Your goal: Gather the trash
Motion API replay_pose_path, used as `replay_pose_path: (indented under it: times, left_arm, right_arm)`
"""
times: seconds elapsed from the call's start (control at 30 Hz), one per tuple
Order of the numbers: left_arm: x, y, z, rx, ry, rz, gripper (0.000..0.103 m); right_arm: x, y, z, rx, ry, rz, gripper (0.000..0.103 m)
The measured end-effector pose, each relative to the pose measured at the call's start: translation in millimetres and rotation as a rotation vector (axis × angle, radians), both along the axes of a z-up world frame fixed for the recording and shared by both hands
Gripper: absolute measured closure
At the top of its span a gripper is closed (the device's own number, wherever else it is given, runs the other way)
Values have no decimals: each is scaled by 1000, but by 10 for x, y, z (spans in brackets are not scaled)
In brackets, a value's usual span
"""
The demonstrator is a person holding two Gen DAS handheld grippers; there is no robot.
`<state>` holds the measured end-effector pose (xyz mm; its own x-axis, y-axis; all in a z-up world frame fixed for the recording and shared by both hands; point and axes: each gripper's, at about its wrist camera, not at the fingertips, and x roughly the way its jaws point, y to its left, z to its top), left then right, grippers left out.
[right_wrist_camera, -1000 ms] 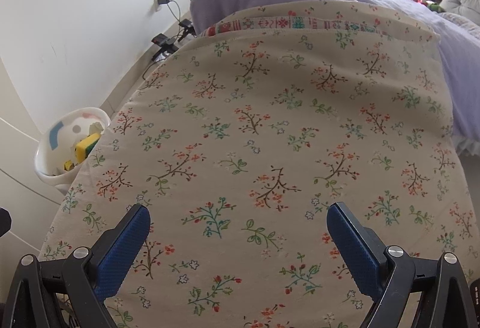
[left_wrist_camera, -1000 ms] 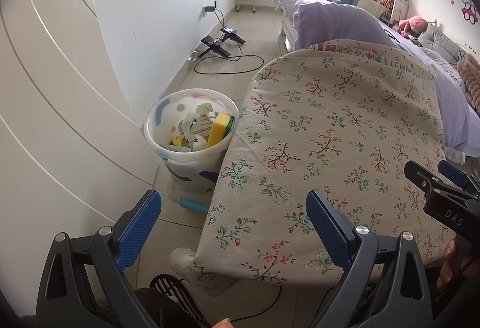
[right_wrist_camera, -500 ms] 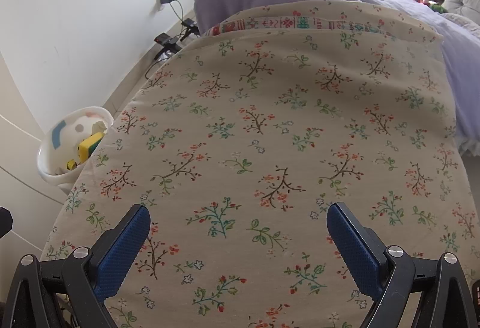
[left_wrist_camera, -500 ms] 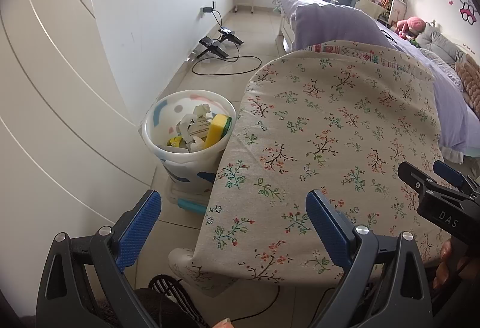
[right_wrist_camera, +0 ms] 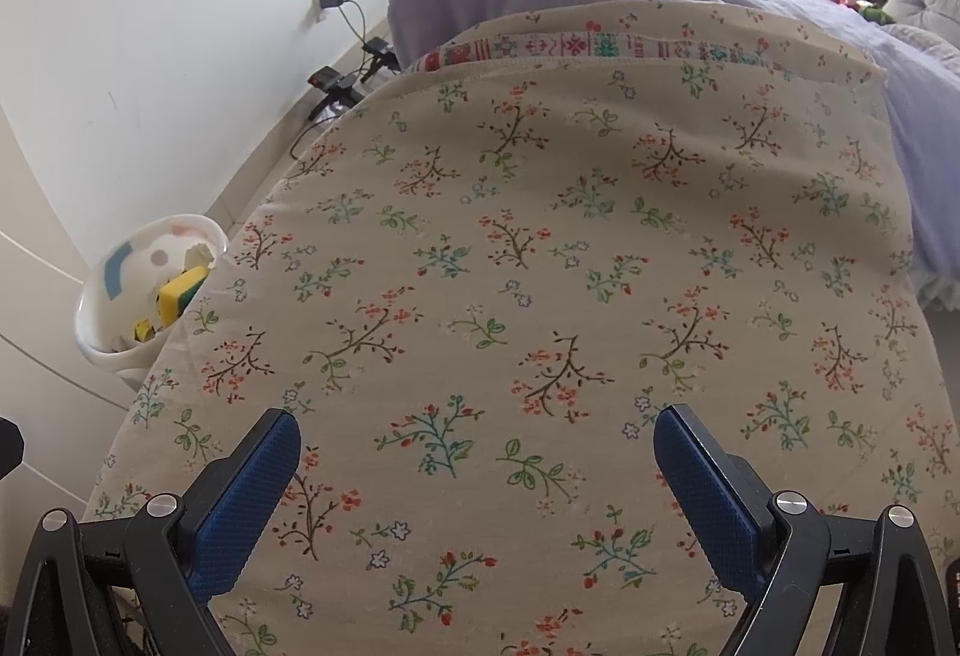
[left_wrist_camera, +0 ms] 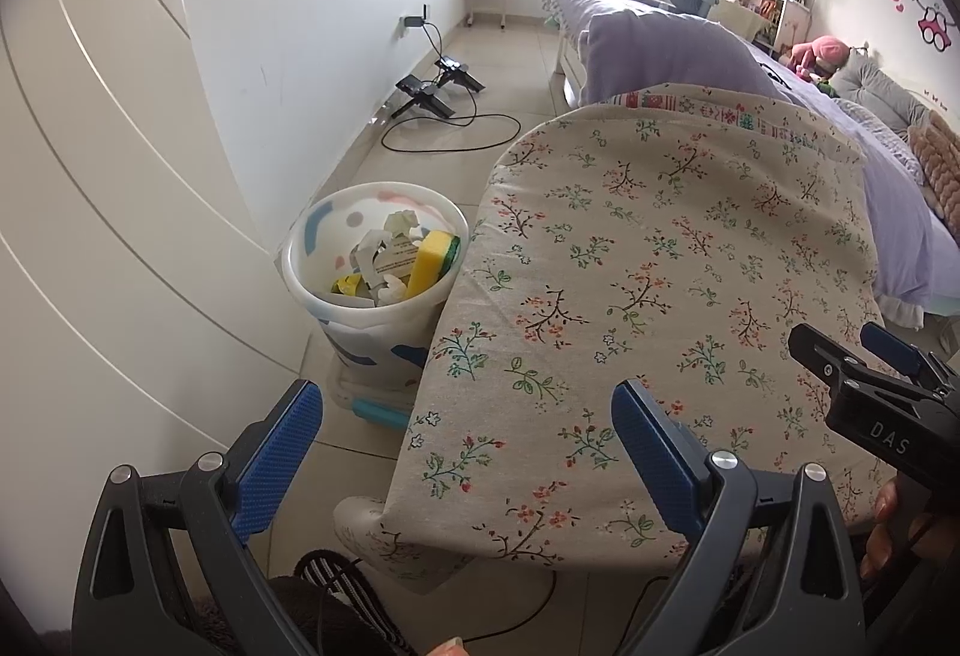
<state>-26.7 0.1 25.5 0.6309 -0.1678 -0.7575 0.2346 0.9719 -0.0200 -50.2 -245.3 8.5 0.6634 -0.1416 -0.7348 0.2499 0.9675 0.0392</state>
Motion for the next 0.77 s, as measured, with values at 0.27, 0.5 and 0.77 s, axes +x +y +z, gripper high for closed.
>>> replay_pose_path:
  times: [0.27,0.5,0.77]
  left_arm:
    - [-3,-1,3,-1,-1,1,5]
    - [2,-7,1,5,-1,0,5]
    - [26,-39,-18,18,3,0,5]
  right_arm:
    - [-1,11,2,1,0,-1,5]
    - [17,14,14,0,1,1,5]
    - [31,-5,10,3,4,-2,5]
